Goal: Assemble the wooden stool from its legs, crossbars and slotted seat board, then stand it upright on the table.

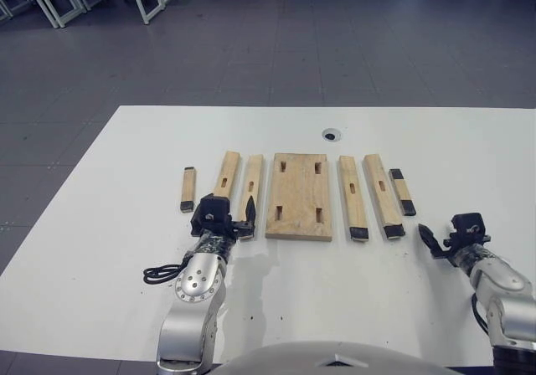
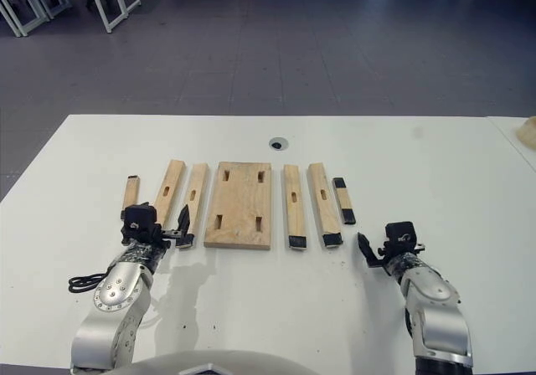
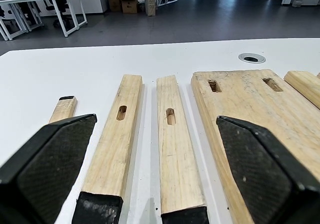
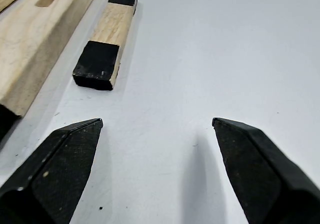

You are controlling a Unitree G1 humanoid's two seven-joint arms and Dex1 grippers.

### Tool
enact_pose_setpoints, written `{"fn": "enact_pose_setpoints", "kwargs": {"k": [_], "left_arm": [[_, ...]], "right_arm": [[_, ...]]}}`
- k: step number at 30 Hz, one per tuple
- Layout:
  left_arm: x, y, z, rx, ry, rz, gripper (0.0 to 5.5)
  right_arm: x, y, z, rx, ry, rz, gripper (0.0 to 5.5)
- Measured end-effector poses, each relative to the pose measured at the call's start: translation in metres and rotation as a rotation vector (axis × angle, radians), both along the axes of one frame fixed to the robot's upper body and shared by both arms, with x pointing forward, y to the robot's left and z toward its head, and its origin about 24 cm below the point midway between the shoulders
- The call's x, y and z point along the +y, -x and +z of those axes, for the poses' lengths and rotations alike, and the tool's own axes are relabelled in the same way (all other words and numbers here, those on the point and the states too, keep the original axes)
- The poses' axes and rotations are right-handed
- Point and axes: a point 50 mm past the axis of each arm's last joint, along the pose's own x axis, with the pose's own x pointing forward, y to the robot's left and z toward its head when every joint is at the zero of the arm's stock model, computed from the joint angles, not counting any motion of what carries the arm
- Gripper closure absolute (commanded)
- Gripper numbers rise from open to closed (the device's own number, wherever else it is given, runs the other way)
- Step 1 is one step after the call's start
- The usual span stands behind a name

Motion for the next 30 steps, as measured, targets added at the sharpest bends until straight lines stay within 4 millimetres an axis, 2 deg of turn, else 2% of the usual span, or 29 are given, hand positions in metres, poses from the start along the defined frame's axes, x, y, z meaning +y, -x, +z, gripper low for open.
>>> {"fn": "enact_pose_setpoints", "kwargs": {"k": [5,10,14,17,24,30], "left_arm": [[0.001,0.0,0.0,-0.001,-0.004,0.003,1.08],[0.002,-0.001,0.001,-0.006,-0.014,-0.001,1.08],[0.002,-0.002,0.003,-0.015,-0.017,-0.003,1.08],[0.001,-0.002,0.004,-0.02,-0.018,-0.004,1.08],[-0.002,-0.003,0.005,-0.024,-0.018,-0.018,1.08],[-0.003,-0.003,0.005,-0.025,-0.018,-0.018,1.08]], "right_arm": [[0.013,0.001,-0.006,0.039,-0.045,0.08,1.45],[0.021,-0.019,-0.008,0.076,-0.125,0.104,1.45],[0.022,-0.032,-0.008,0.08,-0.119,0.11,1.45],[0.025,-0.042,-0.008,0.084,-0.091,0.123,2.01],[0.031,-0.048,-0.007,0.097,-0.085,0.169,3.24],[0.024,-0.063,-0.01,0.087,-0.128,0.069,4.19]]}}
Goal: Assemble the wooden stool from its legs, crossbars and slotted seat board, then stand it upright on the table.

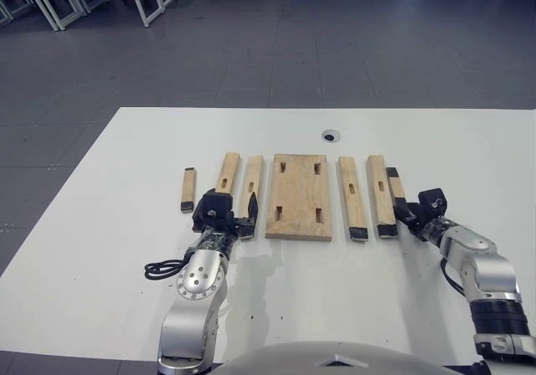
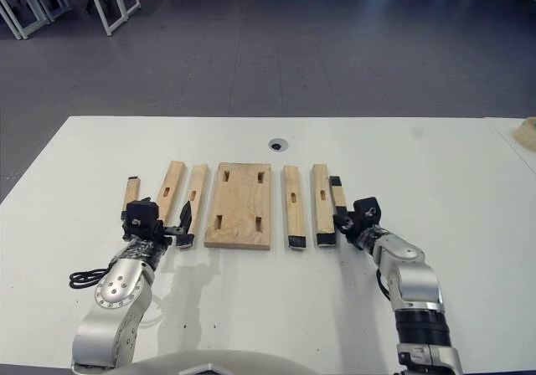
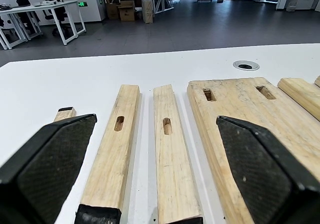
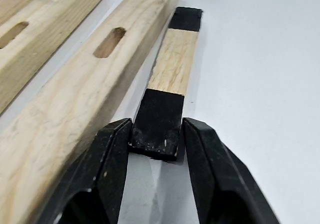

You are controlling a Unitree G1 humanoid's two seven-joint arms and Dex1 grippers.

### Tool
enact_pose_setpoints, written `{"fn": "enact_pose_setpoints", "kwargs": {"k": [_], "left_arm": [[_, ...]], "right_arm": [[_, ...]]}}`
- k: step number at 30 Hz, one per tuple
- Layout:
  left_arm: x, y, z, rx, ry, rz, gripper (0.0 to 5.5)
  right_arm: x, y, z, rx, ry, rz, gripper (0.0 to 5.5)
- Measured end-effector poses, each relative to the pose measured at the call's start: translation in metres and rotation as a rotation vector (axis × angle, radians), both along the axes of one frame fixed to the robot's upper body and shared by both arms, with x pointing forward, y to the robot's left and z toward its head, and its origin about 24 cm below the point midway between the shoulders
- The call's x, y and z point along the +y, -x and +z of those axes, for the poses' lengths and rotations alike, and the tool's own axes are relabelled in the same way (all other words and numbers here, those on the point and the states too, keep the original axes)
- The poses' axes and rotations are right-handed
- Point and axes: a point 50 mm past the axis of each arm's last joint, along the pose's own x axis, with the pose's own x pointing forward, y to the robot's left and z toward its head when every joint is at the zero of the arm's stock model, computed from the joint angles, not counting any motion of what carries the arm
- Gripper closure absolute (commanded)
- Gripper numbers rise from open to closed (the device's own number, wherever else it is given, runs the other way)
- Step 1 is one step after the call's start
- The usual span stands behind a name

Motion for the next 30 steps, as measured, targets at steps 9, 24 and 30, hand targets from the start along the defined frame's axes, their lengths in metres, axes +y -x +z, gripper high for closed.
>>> {"fn": "enact_pose_setpoints", "kwargs": {"k": [9,24,30], "left_arm": [[0.005,-0.01,0.003,-0.017,0.017,-0.014,1.08],[-0.016,-0.062,0.061,0.216,1.015,-0.925,1.08],[-0.02,-0.071,0.045,0.295,1.07,-0.824,1.08]], "right_arm": [[-0.003,0.002,0.003,-0.029,0.096,-0.073,4.21],[0.124,0.012,0.078,-0.505,-0.055,0.432,4.21],[0.134,0.011,0.086,-0.533,-0.085,0.401,4.21]]}}
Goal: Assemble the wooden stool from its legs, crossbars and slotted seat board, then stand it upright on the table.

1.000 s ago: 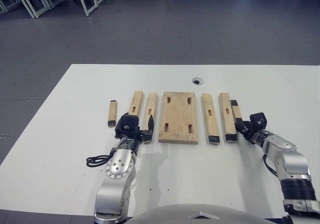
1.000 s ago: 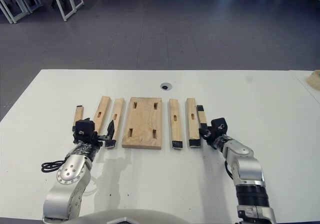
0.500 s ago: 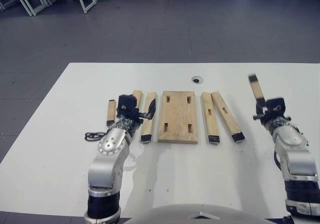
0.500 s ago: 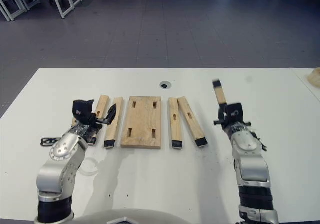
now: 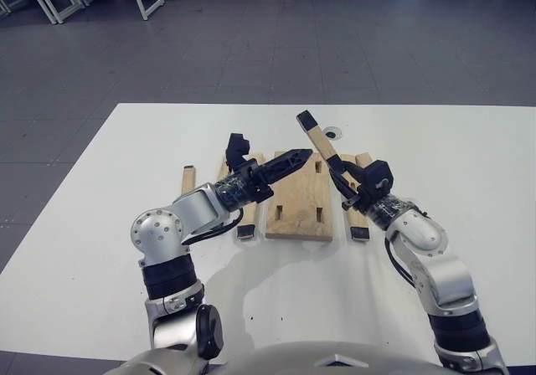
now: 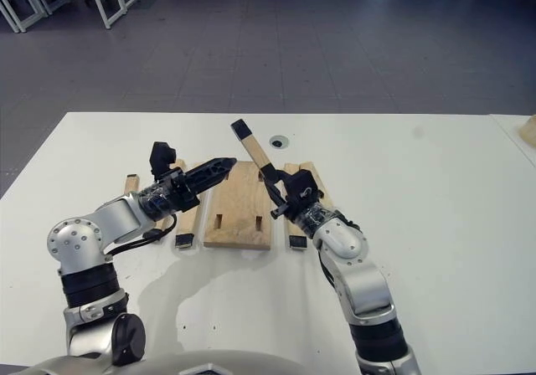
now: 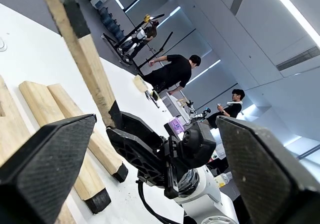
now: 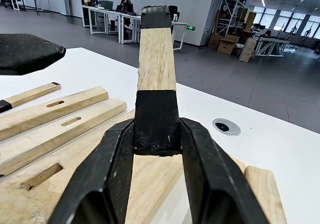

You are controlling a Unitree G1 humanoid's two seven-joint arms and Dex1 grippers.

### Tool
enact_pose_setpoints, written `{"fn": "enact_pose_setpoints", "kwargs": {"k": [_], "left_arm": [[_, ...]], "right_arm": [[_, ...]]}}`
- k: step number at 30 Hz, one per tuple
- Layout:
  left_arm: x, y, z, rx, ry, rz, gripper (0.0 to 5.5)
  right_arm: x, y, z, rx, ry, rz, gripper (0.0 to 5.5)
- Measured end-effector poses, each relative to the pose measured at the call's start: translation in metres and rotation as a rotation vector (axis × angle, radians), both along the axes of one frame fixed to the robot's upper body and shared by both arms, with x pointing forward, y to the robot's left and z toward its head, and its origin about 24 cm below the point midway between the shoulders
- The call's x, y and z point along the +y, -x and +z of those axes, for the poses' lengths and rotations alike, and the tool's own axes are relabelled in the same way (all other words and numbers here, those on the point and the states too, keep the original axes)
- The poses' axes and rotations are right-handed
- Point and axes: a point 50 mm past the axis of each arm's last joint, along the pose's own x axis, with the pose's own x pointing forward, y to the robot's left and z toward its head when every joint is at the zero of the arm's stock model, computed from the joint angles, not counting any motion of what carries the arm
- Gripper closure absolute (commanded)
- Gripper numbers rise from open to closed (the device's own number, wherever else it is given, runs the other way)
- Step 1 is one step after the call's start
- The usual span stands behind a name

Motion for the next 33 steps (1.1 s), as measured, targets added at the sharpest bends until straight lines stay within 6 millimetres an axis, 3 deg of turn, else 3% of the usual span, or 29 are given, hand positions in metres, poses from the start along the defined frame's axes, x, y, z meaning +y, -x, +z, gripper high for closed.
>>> {"fn": "enact_pose_setpoints", "kwargs": {"k": [11,18,25,33], "left_arm": [[-0.002,-0.019,-0.022,0.086,-0.062,0.095,1.08],[0.0,-0.035,-0.022,0.09,-0.091,0.13,1.08],[0.0,-0.034,-0.019,0.137,0.009,0.077,2.33],[0.004,-0.044,-0.019,0.197,0.034,0.166,3.73]], "right_arm": [[0.02,0.009,-0.002,0.032,-0.015,0.049,4.21],[0.035,0.021,-0.012,0.078,-0.026,0.108,4.21],[0.036,0.025,-0.015,0.092,-0.023,0.114,4.21],[0.037,0.025,-0.015,0.085,-0.02,0.111,4.21]]}}
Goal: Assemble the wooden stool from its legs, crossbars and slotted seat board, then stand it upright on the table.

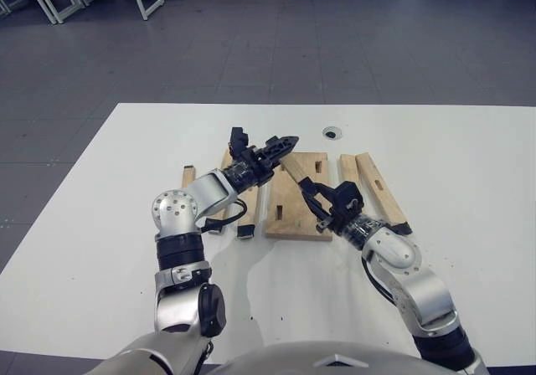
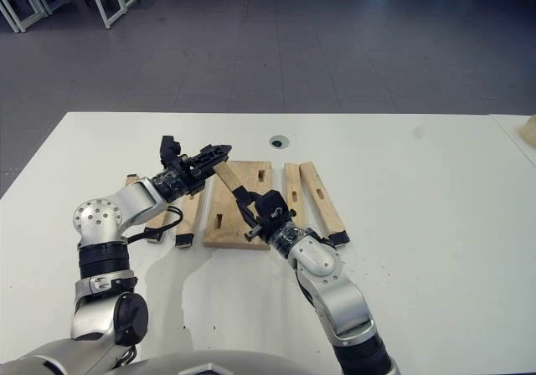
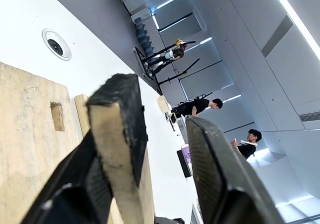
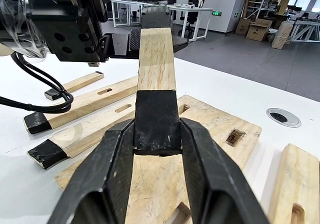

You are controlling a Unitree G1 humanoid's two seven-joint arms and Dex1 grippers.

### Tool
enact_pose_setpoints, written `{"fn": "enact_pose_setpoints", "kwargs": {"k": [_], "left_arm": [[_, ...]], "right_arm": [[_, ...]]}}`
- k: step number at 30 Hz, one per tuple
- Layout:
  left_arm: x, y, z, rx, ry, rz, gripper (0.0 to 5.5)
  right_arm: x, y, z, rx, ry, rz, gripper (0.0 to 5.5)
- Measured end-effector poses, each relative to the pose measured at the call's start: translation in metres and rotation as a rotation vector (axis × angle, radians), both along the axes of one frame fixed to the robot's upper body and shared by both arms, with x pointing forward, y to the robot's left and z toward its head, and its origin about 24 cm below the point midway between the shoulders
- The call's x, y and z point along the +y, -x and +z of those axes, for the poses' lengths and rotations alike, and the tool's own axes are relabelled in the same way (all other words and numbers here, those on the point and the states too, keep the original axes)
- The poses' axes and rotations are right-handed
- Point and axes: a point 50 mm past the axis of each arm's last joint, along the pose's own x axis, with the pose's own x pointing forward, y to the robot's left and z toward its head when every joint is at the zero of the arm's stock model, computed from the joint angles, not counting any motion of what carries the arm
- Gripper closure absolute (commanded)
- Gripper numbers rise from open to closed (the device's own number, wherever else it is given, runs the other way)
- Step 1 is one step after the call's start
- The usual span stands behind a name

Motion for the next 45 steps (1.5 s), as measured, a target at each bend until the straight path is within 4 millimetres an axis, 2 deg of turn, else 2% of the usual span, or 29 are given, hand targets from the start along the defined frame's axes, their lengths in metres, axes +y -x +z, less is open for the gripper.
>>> {"fn": "enact_pose_setpoints", "kwargs": {"k": [7,13,14,16,22,25,27,29,31,36,40,45], "left_arm": [[-0.003,0.0,-0.001,0.023,0.02,0.005,4.92],[-0.001,0.002,0.001,0.036,0.044,0.0,5.02],[0.0,0.002,0.001,0.039,0.052,0.0,5.02],[0.0,0.003,0.002,0.042,0.09,-0.016,5.07],[-0.001,0.002,0.012,-0.004,0.085,-0.011,5.07],[0.021,0.0,0.026,-0.095,-0.034,0.083,5.07],[0.044,-0.001,0.037,-0.173,-0.193,0.2,5.07],[0.068,-0.002,0.046,-0.236,-0.371,0.373,5.07],[0.083,-0.004,0.048,-0.272,-0.526,0.533,5.07],[0.085,-0.006,0.011,-0.274,-0.906,0.62,5.07],[0.086,-0.005,-0.002,-0.295,-1.041,0.654,5.07],[0.086,-0.006,-0.013,-0.276,-1.053,0.656,5.07]], "right_arm": [[0.0,0.0,0.001,-0.005,-0.003,0.0,4.21],[0.001,-0.001,0.004,-0.023,-0.012,0.012,4.21],[0.001,-0.001,0.004,-0.025,-0.012,0.013,3.81],[0.001,0.0,0.002,-0.006,-0.001,0.018,3.35],[-0.003,-0.001,-0.002,0.027,0.023,0.015,2.32],[-0.005,-0.002,-0.003,0.033,0.037,0.008,1.78],[-0.009,-0.004,-0.002,0.026,0.042,-0.026,1.4],[-0.014,-0.007,-0.001,0.017,0.036,-0.081,0.96],[-0.015,-0.004,-0.002,0.028,0.018,-0.113,0.56],[-0.024,0.007,-0.015,0.08,0.077,-0.19,0.54],[-0.024,0.008,-0.013,0.072,0.087,-0.202,0.54],[-0.025,0.008,-0.014,0.073,0.089,-0.204,0.54]]}}
